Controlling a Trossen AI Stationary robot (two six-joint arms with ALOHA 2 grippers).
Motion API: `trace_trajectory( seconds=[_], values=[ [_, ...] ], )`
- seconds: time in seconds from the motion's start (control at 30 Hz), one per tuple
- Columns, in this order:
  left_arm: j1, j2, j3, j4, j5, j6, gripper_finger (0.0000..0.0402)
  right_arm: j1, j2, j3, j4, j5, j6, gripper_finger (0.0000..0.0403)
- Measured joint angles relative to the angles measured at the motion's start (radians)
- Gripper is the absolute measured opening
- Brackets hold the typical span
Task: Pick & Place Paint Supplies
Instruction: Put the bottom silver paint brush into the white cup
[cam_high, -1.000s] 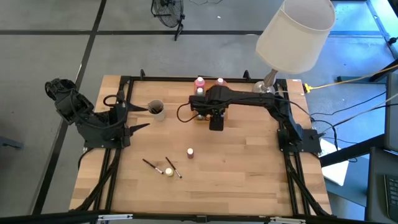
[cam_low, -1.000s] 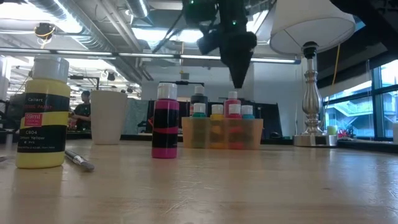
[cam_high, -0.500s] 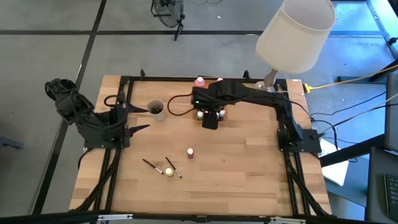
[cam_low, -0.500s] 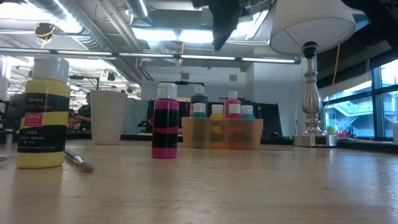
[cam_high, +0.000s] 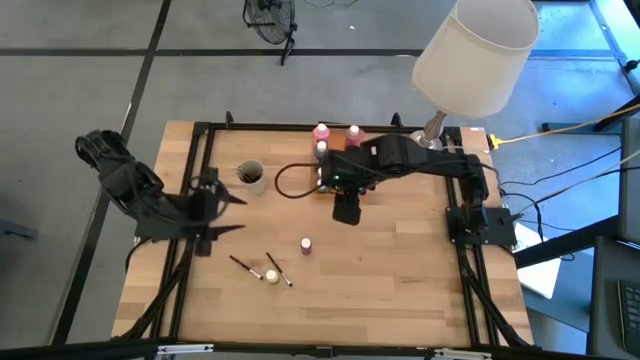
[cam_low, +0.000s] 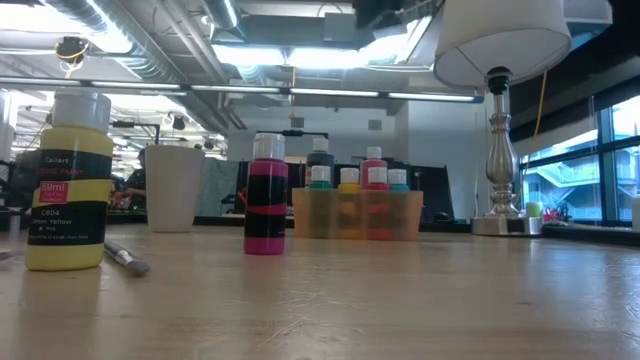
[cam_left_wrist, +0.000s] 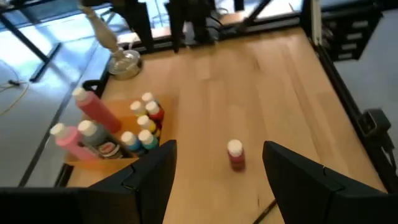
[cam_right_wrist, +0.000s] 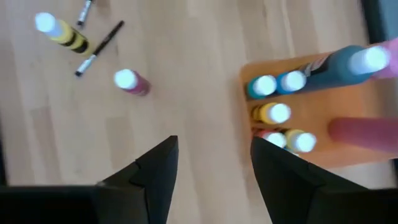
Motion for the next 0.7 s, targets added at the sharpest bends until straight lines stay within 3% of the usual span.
trace_trajectory(
  seconds=[0.13,0.47,0.7],
  values=[
    [-0.003,0.029,0.0,0.003,0.026,-0.011,0.0235,0.034,-0.005,0.0,-0.001,-0.011,0.074,0.0203],
    [-0.013,0.056,0.0,0.001,0.232,-0.226,0.0235,0.123,-0.004,-0.013,0.067,-0.029,0.215,0.0203],
    [-0.026,0.081,0.0,-0.084,0.338,-0.268,0.0235,0.218,-0.004,-0.013,0.242,-0.027,0.284,0.0203]
  ],
)
